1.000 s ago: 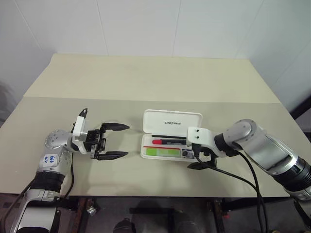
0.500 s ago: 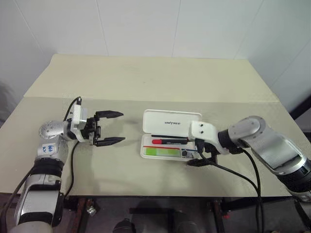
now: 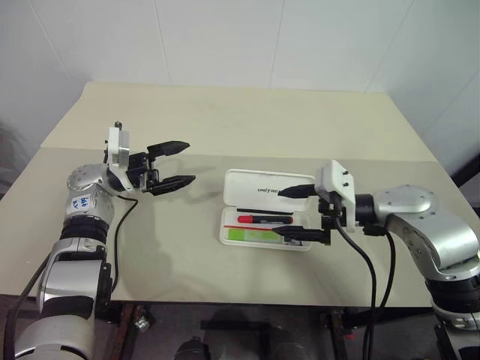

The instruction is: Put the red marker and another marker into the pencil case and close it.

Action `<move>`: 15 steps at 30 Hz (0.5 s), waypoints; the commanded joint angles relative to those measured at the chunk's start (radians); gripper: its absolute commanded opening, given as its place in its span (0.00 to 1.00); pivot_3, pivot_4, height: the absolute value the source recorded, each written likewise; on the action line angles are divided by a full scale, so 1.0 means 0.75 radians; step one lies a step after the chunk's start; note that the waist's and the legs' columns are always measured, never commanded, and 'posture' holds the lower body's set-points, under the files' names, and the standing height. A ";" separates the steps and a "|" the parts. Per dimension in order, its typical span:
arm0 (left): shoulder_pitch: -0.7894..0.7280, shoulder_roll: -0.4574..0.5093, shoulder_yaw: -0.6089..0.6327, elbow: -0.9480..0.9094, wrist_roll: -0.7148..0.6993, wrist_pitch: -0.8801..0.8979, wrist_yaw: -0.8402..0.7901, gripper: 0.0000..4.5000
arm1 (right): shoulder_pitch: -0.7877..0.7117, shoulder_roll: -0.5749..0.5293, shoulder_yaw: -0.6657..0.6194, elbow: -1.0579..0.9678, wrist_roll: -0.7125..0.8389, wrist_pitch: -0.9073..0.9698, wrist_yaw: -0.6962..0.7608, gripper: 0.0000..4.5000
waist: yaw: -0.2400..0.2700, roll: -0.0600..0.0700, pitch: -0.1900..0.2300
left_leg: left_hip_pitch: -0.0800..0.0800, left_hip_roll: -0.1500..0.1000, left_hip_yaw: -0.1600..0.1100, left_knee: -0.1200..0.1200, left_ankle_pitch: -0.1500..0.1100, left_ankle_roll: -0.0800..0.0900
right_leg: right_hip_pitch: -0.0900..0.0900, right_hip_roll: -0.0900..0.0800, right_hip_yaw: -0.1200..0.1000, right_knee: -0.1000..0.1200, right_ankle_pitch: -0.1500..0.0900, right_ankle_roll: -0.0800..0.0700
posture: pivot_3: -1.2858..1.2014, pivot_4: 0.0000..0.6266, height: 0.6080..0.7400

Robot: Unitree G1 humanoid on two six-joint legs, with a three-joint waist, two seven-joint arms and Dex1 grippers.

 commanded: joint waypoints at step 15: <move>-0.120 0.060 -0.062 0.193 0.073 0.003 -0.132 0.00 | 0.050 0.027 -0.115 0.104 0.078 -0.170 -0.064 1.00 | -0.006 0.000 0.000 | 0.002 0.000 0.000 0.000 0.001 -0.001 | 0.000 0.000 0.001 0.003 0.000 0.000 | 0.52 0.24 1.00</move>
